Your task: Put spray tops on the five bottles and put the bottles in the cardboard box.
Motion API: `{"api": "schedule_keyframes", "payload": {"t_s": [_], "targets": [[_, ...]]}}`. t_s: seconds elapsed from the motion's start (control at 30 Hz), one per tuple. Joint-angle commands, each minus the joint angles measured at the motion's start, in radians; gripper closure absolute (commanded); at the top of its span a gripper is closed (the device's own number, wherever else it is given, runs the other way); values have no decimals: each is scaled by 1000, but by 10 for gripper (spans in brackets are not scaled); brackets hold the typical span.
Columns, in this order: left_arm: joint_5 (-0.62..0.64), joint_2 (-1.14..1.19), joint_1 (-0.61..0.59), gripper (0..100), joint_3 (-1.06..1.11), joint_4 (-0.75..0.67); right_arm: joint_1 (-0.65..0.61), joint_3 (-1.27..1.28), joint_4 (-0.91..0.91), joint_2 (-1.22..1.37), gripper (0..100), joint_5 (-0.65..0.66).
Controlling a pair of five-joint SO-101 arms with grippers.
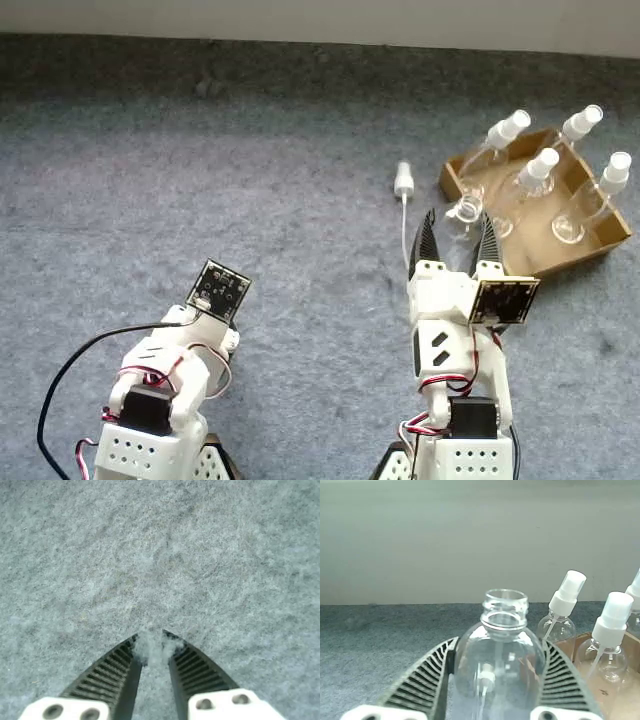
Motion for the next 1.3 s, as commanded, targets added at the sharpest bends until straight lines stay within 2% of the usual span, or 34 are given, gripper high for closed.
{"api": "schedule_keyframes", "payload": {"t_s": [0.0, 0.13, 0.37, 0.5, 0.77, 0.93, 1.1, 1.27], "targets": [[-6, -5, 18, 993, -71, 83, 10, 176, -24, -4, 839, -12], [-6, -5, 18, 993, -211, 193, 10, 176, -24, -4, 839, -12], [-69, -4, 15, 993, -338, 180, 10, 176, -24, -4, 839, -12], [-69, -2, -28, 993, -412, 176, 10, 176, -24, -4, 839, -12], [-69, 28, -36, 993, -440, 176, 10, 176, -24, -4, 839, -12], [-71, 226, -33, 993, -530, 176, 10, 176, -24, -4, 839, -12], [-66, 504, -25, 990, -727, 176, 10, 176, -24, -4, 839, -12], [-64, 783, 35, 989, -914, 181, 10, 176, -24, -4, 839, -12]]}}
